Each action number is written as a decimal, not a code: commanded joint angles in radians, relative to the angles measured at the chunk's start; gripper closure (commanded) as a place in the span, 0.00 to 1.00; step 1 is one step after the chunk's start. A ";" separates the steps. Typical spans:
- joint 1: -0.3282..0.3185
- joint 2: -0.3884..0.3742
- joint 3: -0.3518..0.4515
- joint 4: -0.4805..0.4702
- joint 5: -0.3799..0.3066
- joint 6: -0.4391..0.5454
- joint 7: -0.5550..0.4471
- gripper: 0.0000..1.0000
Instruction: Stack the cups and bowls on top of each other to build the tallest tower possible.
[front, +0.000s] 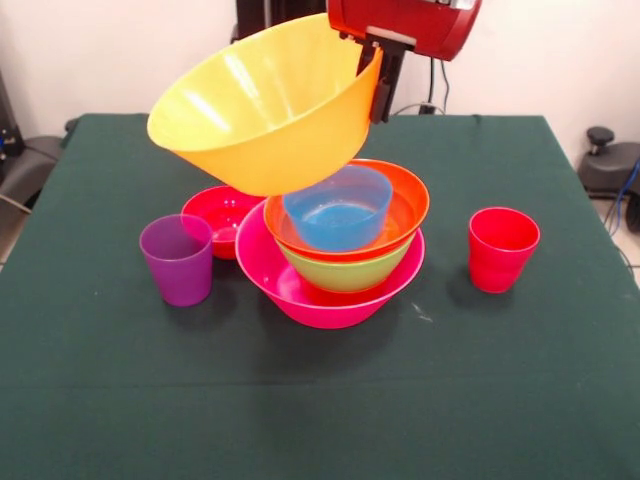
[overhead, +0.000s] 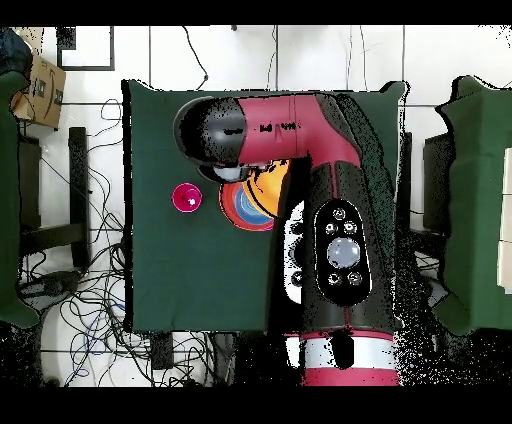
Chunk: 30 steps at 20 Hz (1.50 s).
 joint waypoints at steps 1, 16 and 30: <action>0.032 0.012 -0.005 -0.032 0.018 0.085 0.088 1.00; 0.044 0.050 -0.018 -0.041 0.009 0.034 0.101 1.00; 0.063 0.068 -0.042 -0.041 0.016 -0.001 0.108 1.00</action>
